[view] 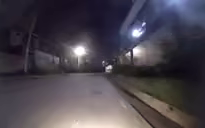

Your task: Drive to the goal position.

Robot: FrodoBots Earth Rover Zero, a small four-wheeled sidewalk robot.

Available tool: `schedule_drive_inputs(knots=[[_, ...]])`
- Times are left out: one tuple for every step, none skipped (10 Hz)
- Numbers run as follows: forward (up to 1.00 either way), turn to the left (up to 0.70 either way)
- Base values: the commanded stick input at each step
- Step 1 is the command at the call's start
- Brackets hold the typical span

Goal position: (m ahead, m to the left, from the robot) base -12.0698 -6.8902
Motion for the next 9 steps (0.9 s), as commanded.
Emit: schedule_drive_inputs(knots=[[0.7,0.0],[0.7,0.0],[0.7,0.0],[0.7,0.0],[0.7,-0.07],[0.7,-0.32],[0.7,-0.35],[0.7,-0.35],[0.7,-0.16]])
